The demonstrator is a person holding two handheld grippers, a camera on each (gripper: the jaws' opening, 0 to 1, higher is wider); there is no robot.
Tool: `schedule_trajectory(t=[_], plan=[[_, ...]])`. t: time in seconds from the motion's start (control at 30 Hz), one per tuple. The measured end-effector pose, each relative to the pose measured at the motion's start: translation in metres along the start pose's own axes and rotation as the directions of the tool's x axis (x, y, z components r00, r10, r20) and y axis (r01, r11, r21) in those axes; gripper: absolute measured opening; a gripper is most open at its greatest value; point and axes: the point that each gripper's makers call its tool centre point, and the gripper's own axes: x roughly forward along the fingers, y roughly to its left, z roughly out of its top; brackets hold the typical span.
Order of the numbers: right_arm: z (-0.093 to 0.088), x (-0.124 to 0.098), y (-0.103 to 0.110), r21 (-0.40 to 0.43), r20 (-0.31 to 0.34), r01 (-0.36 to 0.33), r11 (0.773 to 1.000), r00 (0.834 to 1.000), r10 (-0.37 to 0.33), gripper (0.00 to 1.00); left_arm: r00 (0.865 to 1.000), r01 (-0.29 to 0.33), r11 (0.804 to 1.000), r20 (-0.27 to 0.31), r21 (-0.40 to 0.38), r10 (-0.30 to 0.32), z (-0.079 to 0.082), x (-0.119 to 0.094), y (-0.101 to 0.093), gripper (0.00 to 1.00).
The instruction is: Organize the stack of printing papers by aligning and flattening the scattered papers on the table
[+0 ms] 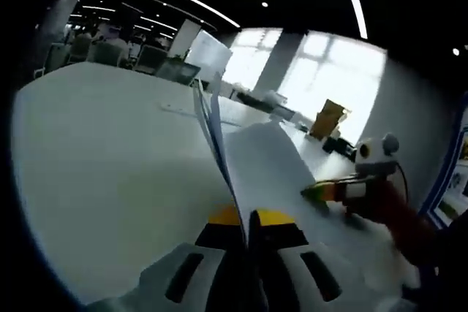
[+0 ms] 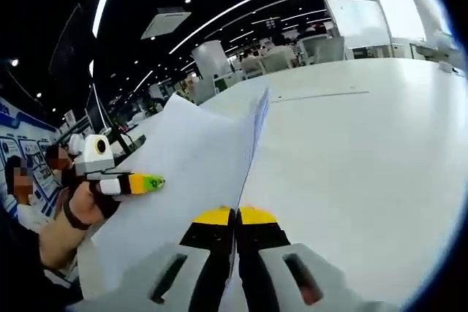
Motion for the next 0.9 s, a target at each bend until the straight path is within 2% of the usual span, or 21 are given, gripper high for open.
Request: schedule_trajectory(t=[0.07, 0.43, 0.8, 0.9], plan=[[-0.0001, 0.0005, -0.0014, 0.004, 0.002, -0.002, 1.0, 1.0, 0.002, 0.0, 1.0, -0.018, 0.999, 0.004, 0.032, 0.018, -0.0005, 0.0001, 0.0012, 0.09], [0.0018, 0.0026, -0.0068, 0.001, -0.001, 0.0, 1.0, 1.0, 0.0, 0.0, 1.0, -0.015, 1.0, -0.003, 0.023, 0.015, -0.0029, -0.0004, -0.0012, 0.08], [-0.0036, -0.0001, 0.0019, 0.005, 0.007, -0.001, 1.0, 1.0, 0.001, 0.0, 1.0, -0.016, 1.0, -0.002, 0.026, 0.016, -0.005, -0.0023, -0.0066, 0.08], [-0.0047, 0.0001, 0.0024, 0.008, 0.005, 0.0, 1.0, 1.0, 0.0, 0.0, 1.0, -0.028, 0.999, 0.0, 0.036, 0.028, -0.0041, -0.0014, -0.0026, 0.09]])
